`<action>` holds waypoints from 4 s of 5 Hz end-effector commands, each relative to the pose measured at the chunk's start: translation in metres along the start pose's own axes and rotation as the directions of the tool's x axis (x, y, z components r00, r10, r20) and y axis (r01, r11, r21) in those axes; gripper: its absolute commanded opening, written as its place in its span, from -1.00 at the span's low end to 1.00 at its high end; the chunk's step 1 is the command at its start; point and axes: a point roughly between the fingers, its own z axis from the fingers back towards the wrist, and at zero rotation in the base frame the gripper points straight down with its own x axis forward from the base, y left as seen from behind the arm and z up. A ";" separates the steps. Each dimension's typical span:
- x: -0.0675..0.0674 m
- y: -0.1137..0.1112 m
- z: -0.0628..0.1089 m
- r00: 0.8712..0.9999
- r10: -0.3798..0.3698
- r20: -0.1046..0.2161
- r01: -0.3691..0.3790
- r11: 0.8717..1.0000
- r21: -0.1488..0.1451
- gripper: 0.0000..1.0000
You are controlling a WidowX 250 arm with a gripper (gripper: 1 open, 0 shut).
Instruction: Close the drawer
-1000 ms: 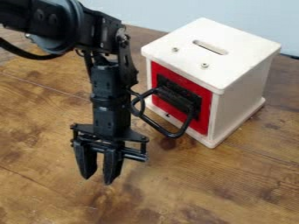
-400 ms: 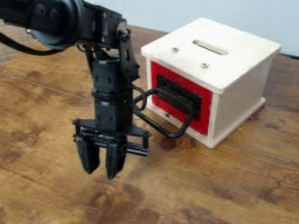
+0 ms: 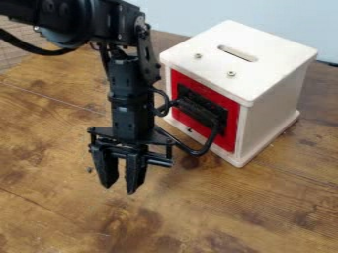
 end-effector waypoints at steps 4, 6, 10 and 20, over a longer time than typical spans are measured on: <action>0.014 0.006 0.029 0.993 -0.018 0.113 0.022 0.999 -0.027 1.00; 0.012 0.005 0.033 0.990 -0.045 0.132 0.048 0.999 -0.022 1.00; 0.008 -0.001 0.037 0.980 -0.116 0.161 0.119 0.993 -0.014 1.00; 0.015 0.019 0.079 0.969 -0.149 0.197 0.148 0.989 0.024 1.00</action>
